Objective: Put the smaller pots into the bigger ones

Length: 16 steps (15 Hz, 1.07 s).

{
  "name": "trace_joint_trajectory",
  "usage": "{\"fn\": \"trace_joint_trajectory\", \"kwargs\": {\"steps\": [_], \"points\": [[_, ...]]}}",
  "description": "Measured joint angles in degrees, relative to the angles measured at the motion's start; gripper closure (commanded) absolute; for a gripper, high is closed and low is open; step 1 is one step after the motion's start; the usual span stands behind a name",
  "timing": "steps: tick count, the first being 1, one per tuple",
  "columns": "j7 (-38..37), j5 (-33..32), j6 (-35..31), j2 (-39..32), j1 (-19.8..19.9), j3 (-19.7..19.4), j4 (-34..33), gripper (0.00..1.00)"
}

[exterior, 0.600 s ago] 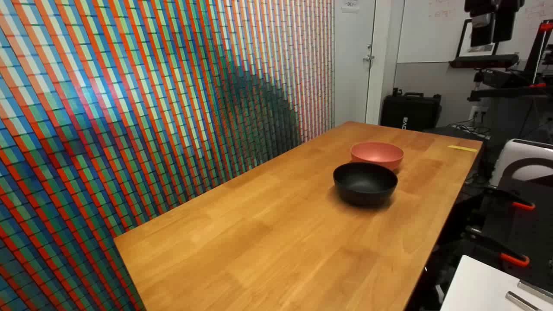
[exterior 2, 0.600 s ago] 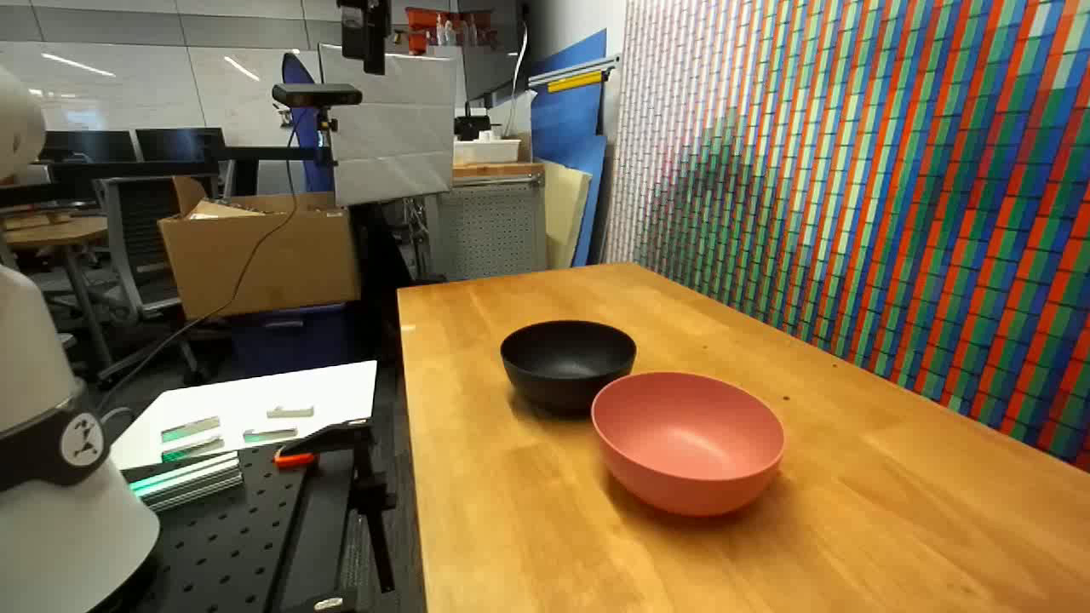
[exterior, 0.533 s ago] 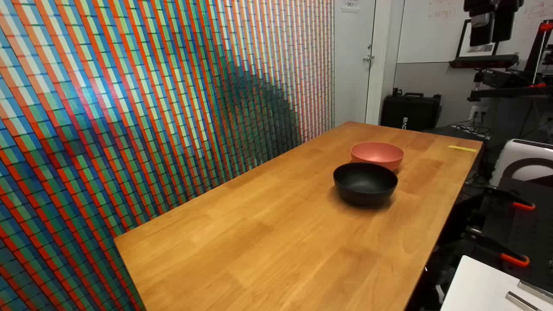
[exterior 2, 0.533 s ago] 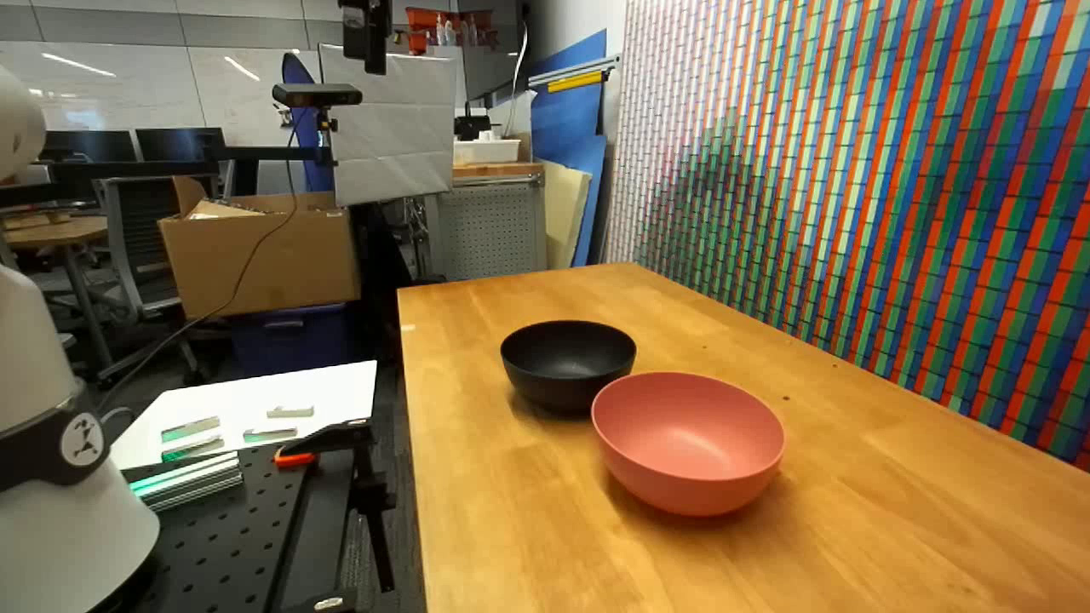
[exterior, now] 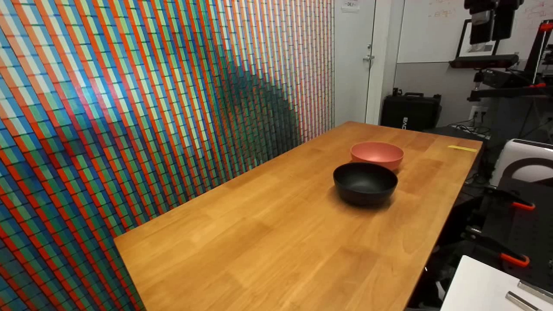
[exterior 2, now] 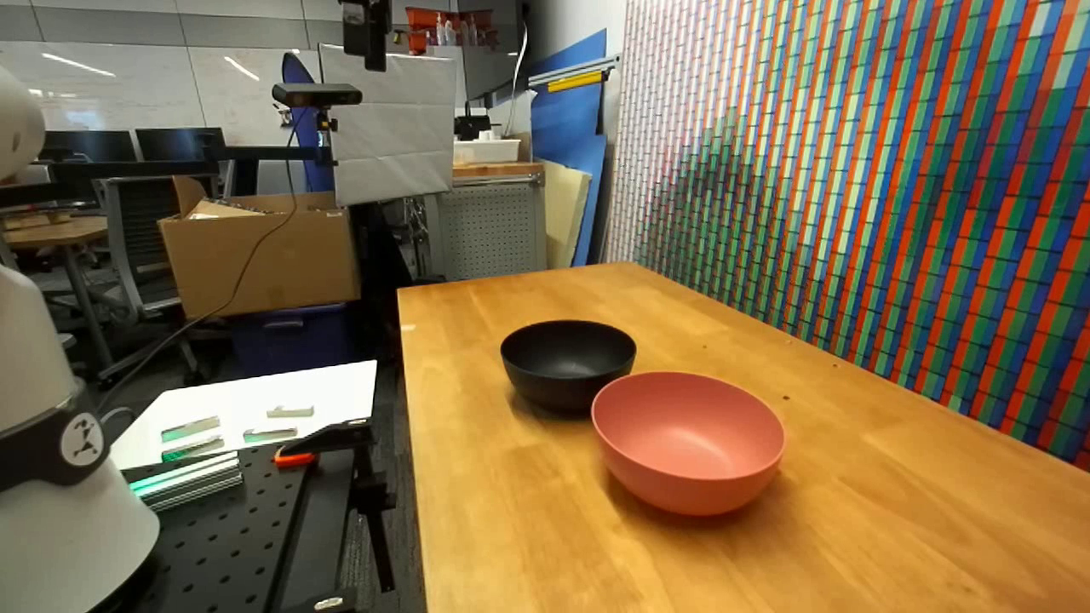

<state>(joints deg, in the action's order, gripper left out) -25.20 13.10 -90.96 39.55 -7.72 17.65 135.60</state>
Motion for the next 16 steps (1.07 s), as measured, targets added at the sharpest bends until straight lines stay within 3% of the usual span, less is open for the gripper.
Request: {"fn": "trace_joint_trajectory", "kwargs": {"steps": [5,8,12,16], "points": [[-2.89,-2.71,-6.01,-5.13,1.08,3.79,-1.67,0.0],[-7.09,-8.39,-12.45,-11.64,4.3,4.19,-6.72,0.0],[-13.21,-16.87,-15.76,-22.82,8.91,3.02,-16.2,0.0],[-18.12,-23.13,-15.75,-33.94,9.29,-0.24,-23.65,0.0]]}}
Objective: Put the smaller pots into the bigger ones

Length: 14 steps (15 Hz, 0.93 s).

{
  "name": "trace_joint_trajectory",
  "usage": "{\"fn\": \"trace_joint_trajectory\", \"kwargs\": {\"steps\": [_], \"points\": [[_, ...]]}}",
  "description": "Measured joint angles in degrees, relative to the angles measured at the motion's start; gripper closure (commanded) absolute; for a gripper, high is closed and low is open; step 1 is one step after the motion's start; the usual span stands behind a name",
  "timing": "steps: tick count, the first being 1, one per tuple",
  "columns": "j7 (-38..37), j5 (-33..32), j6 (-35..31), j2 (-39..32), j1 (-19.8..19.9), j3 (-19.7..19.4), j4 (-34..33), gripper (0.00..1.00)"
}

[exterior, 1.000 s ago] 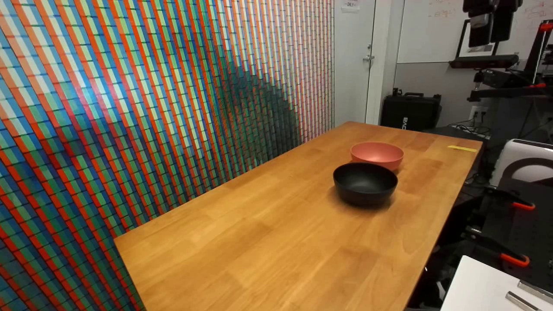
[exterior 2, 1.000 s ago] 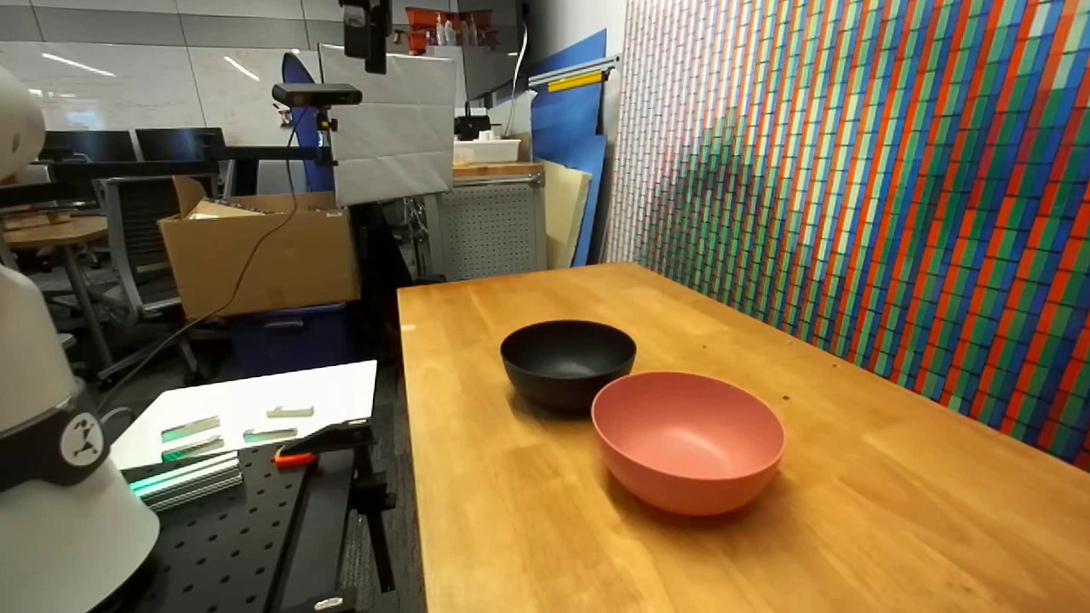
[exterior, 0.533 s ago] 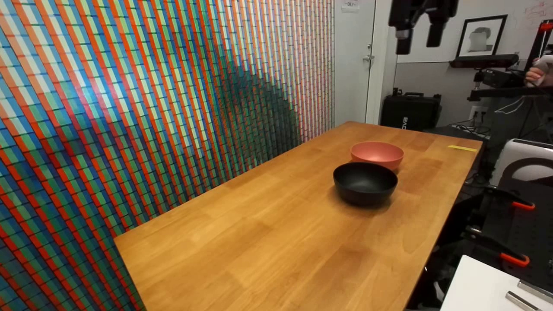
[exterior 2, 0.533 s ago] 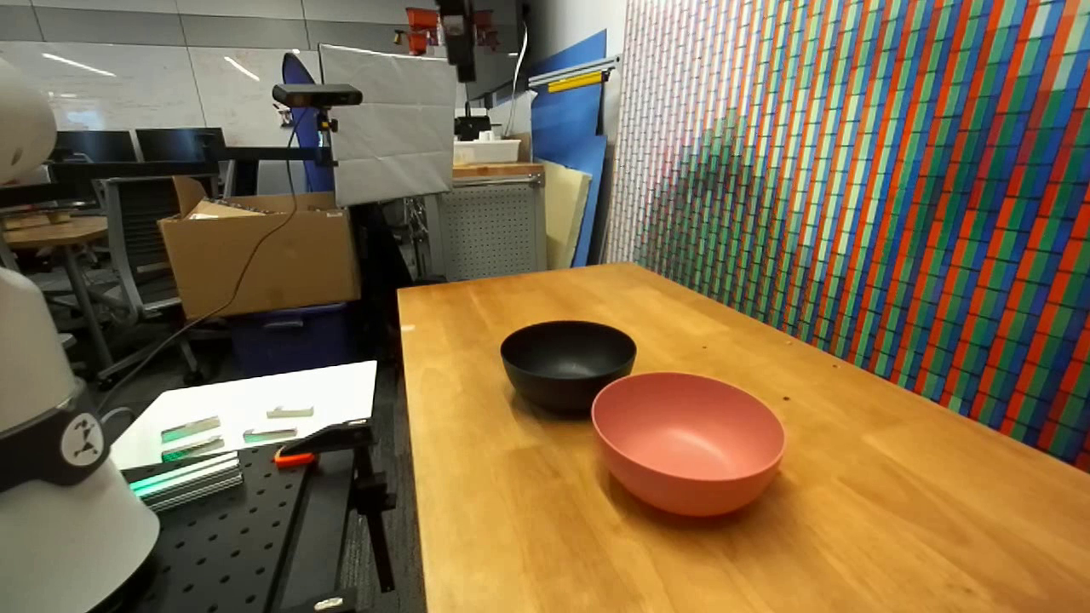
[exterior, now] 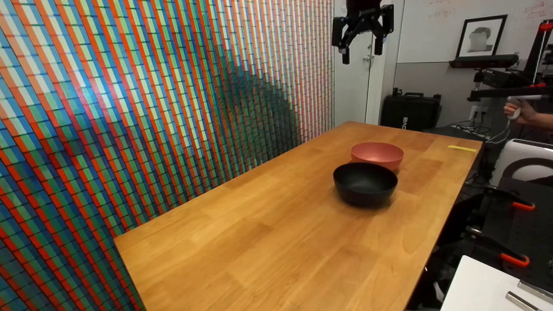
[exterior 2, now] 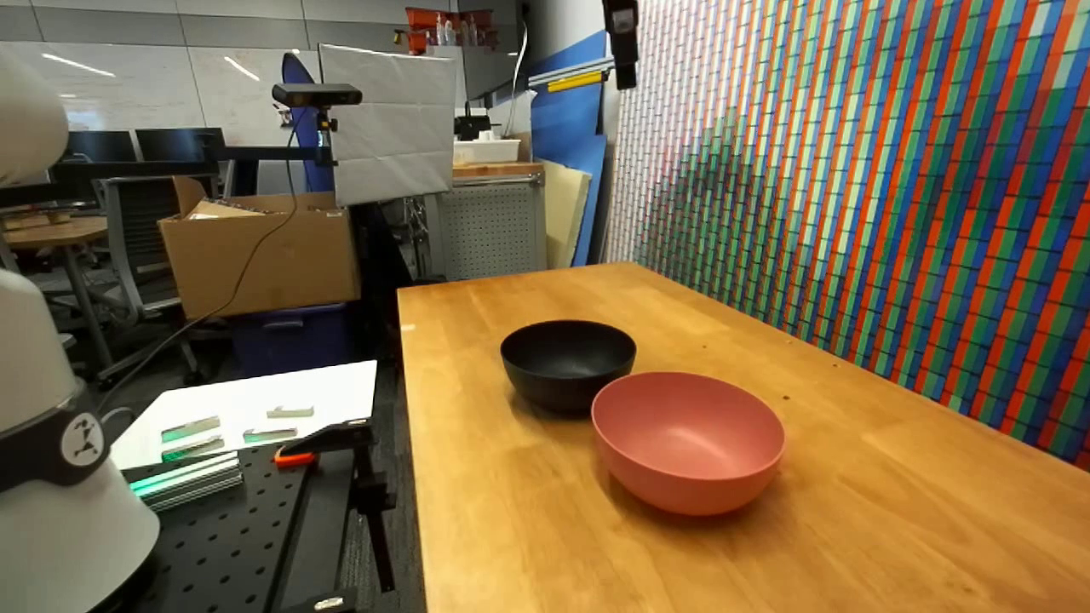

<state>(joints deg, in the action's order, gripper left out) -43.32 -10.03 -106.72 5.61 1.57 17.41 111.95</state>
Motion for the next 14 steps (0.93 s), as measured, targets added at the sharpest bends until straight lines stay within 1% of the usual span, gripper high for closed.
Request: {"fn": "trace_joint_trajectory", "kwargs": {"steps": [3,8,10,12,14], "points": [[-3.25,-2.3,-0.03,-7.22,-1.29,-2.51,-2.58,0.0],[-7.23,-2.52,-0.21,-17.0,-4.3,-7.44,-4.09,0.0],[-7.5,-2.52,-0.21,-19.03,-4.54,-7.98,-5.01,0.0],[-7.52,-2.43,-0.34,-19.35,-5.43,-8.93,-4.91,0.0],[-9.41,-1.53,-1.74,-20.05,-6.25,-10.17,-4.53,0.0]]}}
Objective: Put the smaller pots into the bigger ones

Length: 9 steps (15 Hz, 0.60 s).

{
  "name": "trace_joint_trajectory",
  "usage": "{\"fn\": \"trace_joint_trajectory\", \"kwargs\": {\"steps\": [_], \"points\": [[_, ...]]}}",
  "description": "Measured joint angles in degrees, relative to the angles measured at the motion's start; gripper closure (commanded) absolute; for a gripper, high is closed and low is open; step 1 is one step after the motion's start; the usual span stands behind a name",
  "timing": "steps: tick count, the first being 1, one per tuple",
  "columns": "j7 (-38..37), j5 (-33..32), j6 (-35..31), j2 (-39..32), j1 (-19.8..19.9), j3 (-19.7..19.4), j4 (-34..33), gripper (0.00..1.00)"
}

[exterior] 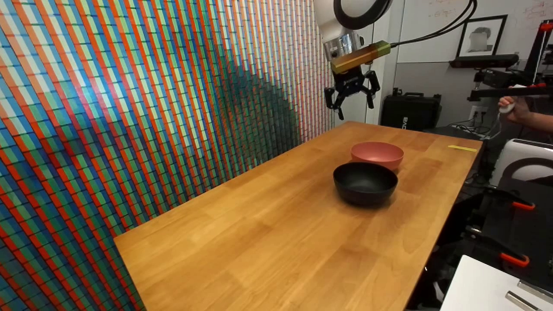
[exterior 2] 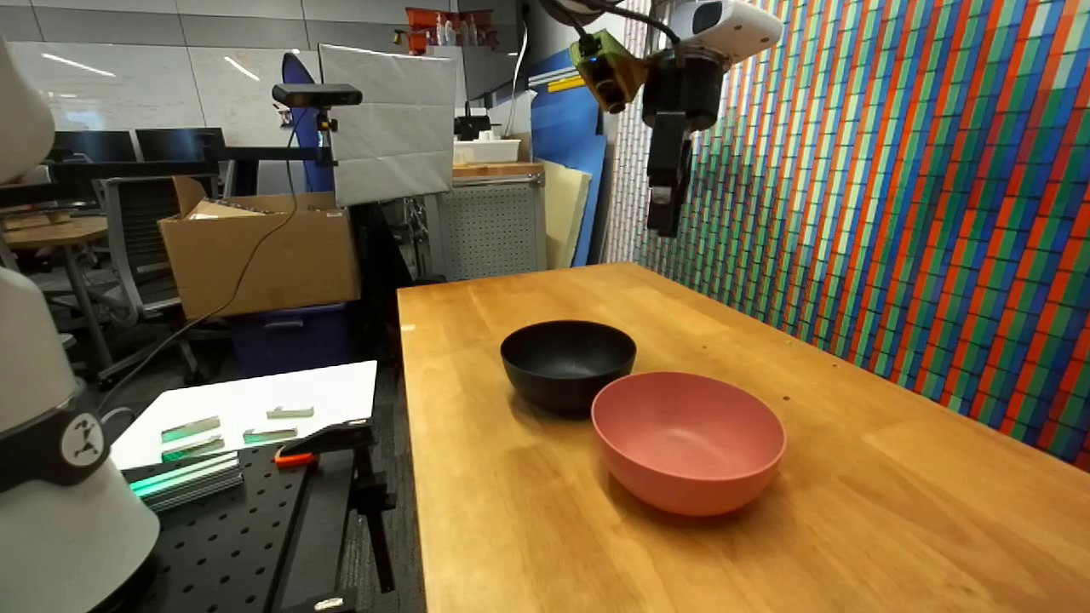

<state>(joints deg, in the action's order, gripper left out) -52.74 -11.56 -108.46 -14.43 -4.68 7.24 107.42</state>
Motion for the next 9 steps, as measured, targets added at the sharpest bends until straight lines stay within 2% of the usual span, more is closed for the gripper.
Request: {"fn": "trace_joint_trajectory", "kwargs": {"steps": [9], "points": [[-6.52,3.45,-10.22,-6.27,-0.28,-5.01,4.0,0.0]]}}
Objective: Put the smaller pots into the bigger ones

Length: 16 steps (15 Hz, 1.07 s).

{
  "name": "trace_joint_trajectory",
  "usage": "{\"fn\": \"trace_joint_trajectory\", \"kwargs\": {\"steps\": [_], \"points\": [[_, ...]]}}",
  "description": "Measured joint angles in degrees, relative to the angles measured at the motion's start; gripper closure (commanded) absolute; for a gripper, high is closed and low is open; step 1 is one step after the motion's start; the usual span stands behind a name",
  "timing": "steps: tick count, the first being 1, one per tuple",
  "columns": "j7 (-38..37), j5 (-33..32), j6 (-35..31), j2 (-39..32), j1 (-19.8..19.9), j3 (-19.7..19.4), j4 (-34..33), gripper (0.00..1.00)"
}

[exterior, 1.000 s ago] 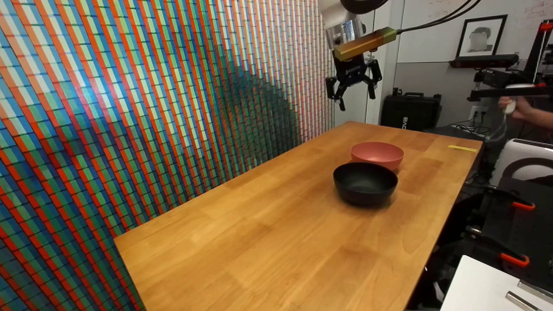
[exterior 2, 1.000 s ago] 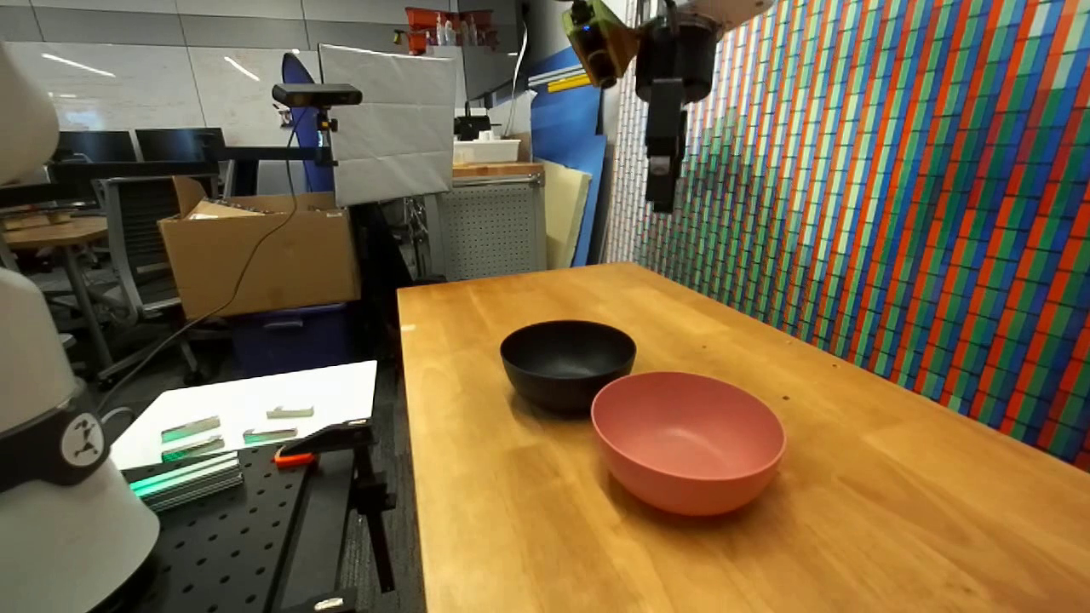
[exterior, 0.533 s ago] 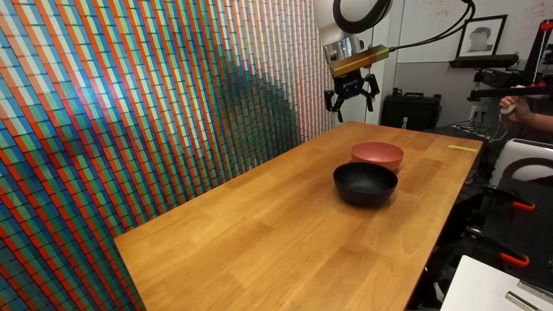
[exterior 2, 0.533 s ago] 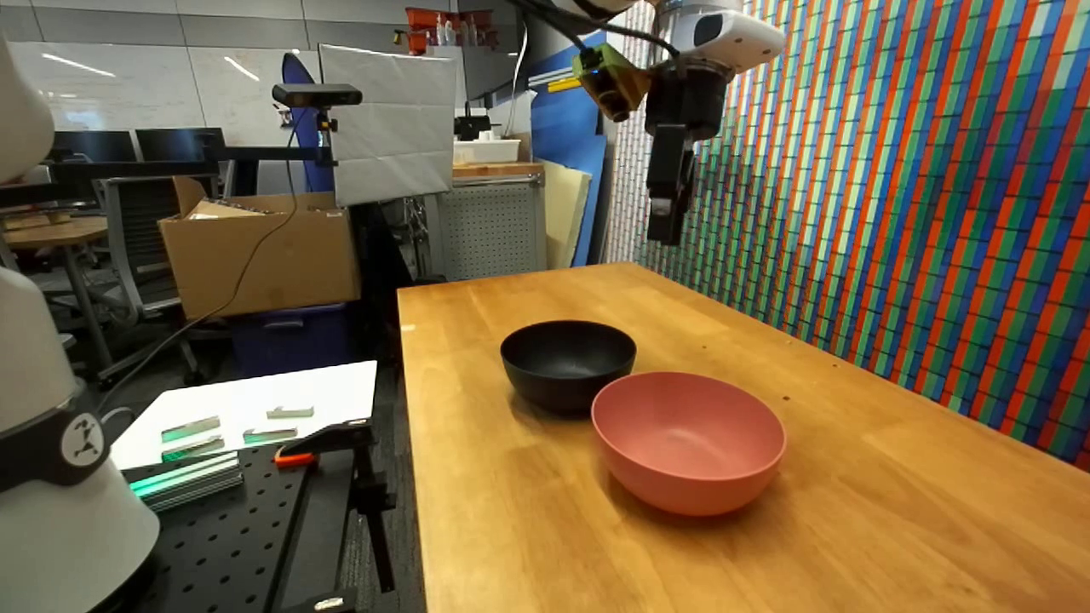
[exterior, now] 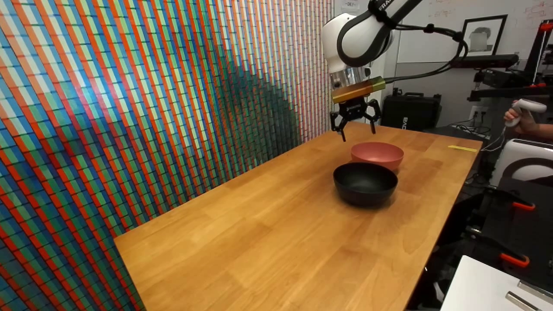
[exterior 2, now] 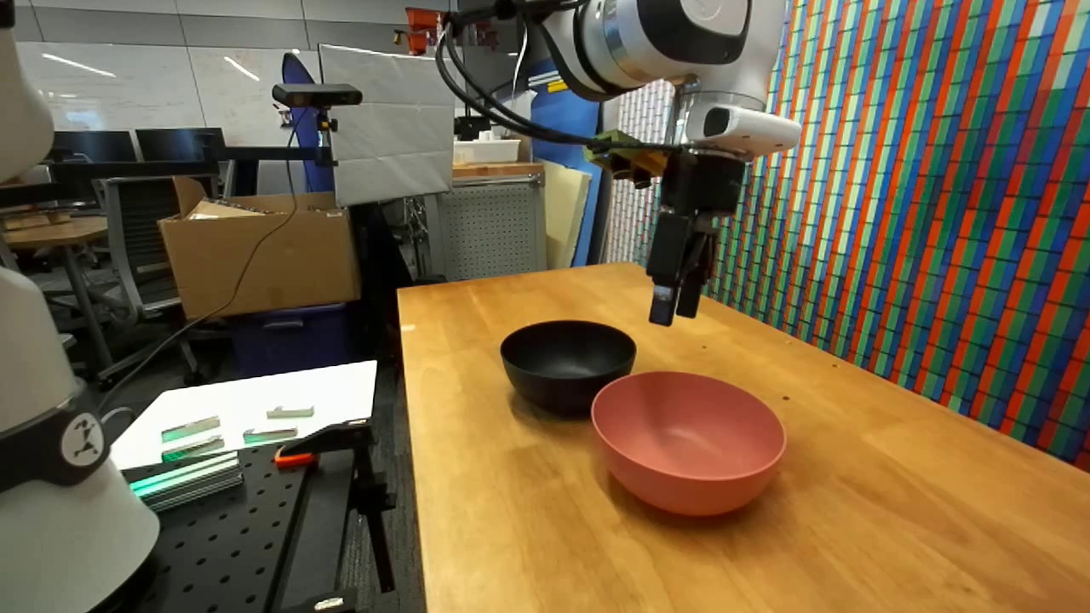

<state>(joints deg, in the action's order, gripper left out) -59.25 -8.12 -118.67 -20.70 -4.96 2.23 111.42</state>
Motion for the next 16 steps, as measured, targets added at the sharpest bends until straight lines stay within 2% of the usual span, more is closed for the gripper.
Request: {"fn": "trace_joint_trajectory", "kwargs": {"steps": [4,9,10,11,16], "points": [[-2.4,-0.06,-3.78,-2.22,-0.51,-1.41,2.41,0.0],[-7.71,-1.93,-11.62,-5.39,-2.8,-3.73,4.73,0.0],[-8.82,-2.37,-12.99,-5.83,-3.37,-4.09,4.81,0.25],[-9.77,-2.72,-13.94,-6.17,-3.93,-4.37,4.82,0.27],[-13.03,-4.03,-15.69,-6.97,-6.22,-5.37,5.09,0.66]]}}
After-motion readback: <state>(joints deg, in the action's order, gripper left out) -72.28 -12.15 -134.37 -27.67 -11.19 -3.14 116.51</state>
